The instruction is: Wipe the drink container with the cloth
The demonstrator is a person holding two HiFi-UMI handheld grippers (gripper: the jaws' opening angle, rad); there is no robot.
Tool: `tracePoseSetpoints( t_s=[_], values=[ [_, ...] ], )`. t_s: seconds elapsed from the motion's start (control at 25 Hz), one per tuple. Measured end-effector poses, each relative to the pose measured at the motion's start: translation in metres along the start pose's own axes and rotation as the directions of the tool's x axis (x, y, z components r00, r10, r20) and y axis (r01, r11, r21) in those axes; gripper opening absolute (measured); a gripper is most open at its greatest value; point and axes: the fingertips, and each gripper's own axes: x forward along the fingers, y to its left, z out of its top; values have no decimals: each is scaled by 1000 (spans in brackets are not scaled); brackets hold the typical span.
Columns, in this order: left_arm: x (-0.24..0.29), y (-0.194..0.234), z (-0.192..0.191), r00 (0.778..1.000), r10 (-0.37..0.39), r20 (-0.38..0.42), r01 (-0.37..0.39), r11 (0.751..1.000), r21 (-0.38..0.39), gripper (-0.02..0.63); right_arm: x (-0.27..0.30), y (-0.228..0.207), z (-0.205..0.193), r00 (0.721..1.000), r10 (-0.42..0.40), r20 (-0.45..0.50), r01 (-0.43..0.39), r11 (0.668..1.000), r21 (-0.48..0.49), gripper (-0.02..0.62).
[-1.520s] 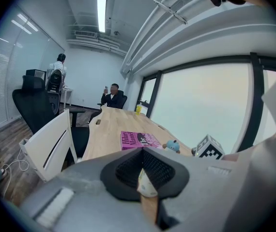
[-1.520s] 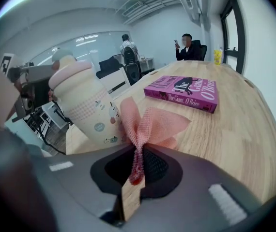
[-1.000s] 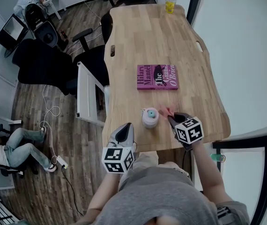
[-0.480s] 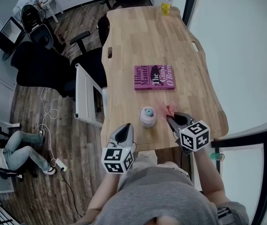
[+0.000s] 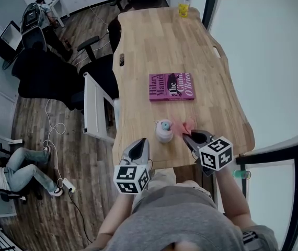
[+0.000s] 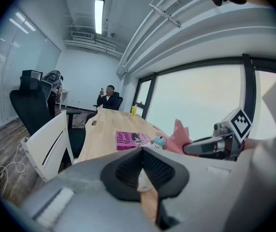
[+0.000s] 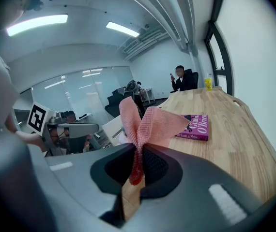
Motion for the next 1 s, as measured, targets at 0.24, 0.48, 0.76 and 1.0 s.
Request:
tracePoseSetpoints(
  t_s=[0.24,0.48,0.76,1.0],
  values=[
    [2,1,1,1000,2,-3,-2,1000,-1,3,12,-2,-16,999,25,-47,-24,1000,11,25],
    [4,4,0,1000,8,-10,-8,1000,-1,3,24,-2,-32,994,46,-98,-45,999,9,25],
    [6,6,0,1000,13,-9,-13,1000,-8,3,37,-2,-54,981,61,-184,-66,998,-19,25],
    [7,9,0,1000,14,-13,-15,1000,-12,3,51,-2,-69,966,72,-247,-83,996,-35,25]
  ],
)
